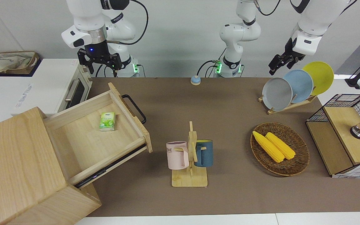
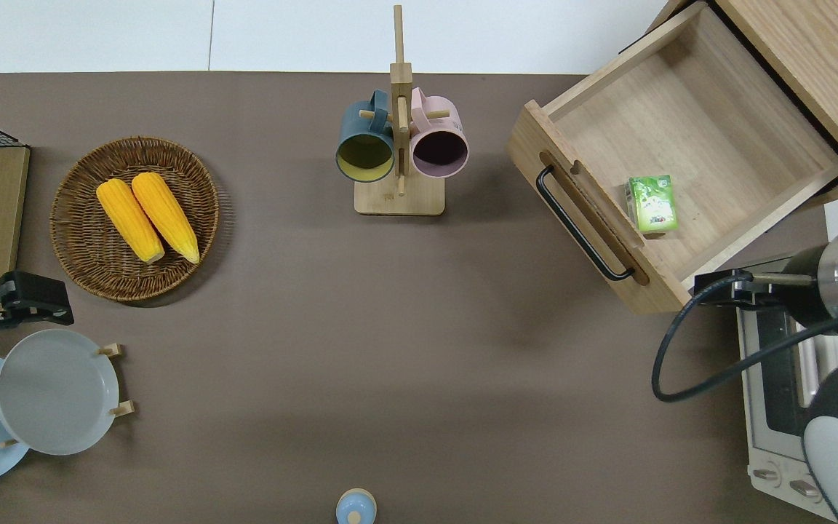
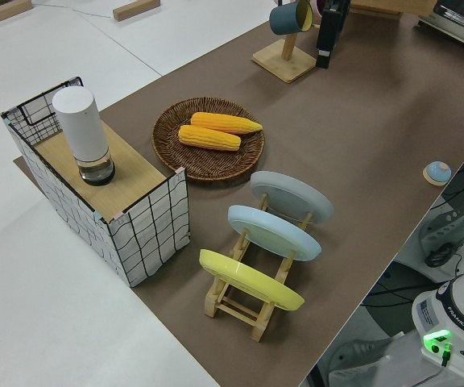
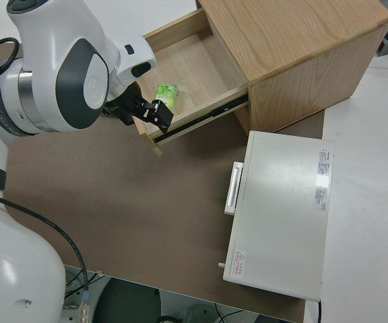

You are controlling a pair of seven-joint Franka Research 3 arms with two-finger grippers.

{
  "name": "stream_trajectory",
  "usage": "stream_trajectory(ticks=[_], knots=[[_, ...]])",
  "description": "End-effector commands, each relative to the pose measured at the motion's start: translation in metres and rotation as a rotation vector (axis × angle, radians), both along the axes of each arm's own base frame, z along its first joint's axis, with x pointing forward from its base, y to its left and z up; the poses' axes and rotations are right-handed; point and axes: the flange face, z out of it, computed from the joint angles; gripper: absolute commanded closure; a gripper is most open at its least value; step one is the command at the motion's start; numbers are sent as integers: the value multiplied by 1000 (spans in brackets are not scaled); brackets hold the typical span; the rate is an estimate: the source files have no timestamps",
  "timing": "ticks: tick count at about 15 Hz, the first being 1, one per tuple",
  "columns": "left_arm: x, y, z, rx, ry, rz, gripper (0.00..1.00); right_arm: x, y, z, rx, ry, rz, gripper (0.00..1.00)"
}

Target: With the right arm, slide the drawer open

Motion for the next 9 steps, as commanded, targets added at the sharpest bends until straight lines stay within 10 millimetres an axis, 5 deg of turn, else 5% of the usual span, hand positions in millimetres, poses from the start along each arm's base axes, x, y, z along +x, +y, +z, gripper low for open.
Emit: stream_trajectory(ticks=[1,6,9], knots=[[-3,0,4,-5,-7,-9,7,14,-15,12,84,-27,-11,9],[-3,-1,4,-5,-7,-10,7,18,-34,11,84,-28,-45,9],[-3,0,4,-5,-7,-9,7,24,-28,12,85,-31,-32,9]])
